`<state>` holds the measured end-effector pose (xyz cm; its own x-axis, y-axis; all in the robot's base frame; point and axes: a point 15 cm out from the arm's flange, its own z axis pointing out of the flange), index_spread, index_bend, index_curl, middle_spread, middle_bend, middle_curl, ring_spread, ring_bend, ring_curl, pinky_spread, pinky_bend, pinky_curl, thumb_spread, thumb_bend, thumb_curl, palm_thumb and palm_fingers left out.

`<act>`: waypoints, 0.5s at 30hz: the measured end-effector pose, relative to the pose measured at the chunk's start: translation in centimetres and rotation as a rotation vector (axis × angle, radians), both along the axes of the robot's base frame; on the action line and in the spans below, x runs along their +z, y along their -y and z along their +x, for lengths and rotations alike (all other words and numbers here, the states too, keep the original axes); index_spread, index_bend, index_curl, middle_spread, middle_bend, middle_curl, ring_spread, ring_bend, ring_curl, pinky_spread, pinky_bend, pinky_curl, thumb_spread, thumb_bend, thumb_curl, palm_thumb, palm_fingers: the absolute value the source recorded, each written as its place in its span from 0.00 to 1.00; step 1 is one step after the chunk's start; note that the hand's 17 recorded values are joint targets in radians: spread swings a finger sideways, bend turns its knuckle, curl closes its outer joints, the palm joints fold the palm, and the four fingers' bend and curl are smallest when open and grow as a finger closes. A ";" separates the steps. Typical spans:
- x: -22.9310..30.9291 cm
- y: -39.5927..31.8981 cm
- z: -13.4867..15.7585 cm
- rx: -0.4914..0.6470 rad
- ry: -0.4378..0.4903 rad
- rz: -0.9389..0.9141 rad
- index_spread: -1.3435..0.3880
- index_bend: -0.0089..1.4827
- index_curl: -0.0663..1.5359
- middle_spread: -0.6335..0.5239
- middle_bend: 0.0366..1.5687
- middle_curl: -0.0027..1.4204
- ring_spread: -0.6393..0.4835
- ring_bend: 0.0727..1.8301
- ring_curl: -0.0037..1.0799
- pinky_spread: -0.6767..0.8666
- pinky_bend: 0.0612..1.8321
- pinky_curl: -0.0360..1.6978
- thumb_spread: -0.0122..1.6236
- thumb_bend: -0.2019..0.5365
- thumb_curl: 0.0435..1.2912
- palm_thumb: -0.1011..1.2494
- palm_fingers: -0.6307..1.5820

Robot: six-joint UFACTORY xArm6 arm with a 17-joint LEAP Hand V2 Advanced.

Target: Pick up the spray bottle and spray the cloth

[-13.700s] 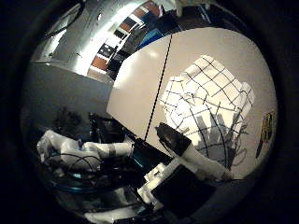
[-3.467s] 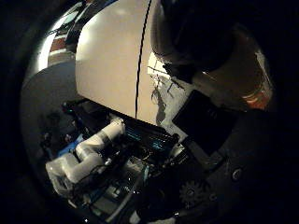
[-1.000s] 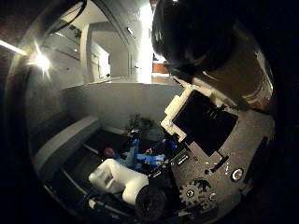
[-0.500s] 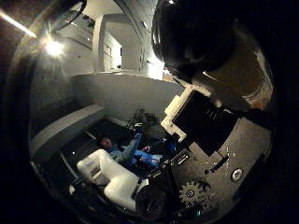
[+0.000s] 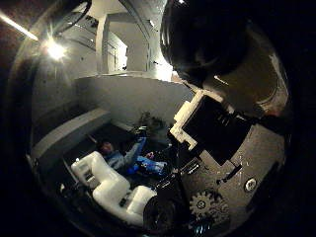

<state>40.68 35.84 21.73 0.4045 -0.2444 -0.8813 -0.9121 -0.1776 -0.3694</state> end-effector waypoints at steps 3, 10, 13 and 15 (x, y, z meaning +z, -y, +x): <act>-0.2 0.1 0.0 0.000 -0.001 -0.002 0.66 0.75 0.57 0.45 0.84 0.53 0.38 0.69 0.73 0.28 0.53 0.69 0.54 0.25 0.52 0.81 0.81; -0.2 0.2 -0.1 0.009 0.005 -0.008 0.67 0.71 0.54 0.46 0.77 0.47 0.40 0.66 0.62 0.25 0.50 0.59 0.46 0.23 0.53 0.77 0.82; 0.3 -0.2 -0.6 0.026 0.007 -0.005 0.67 0.65 0.51 0.46 0.72 0.45 0.40 0.65 0.58 0.22 0.48 0.55 0.41 0.22 0.54 0.75 0.81; 0.2 -0.4 -1.2 0.052 0.012 -0.018 0.66 0.60 0.49 0.45 0.69 0.43 0.40 0.63 0.55 0.19 0.47 0.51 0.37 0.23 0.54 0.75 0.80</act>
<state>39.46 36.27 21.89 0.4279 -0.2388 -0.8717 -0.8970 -0.2310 -0.3769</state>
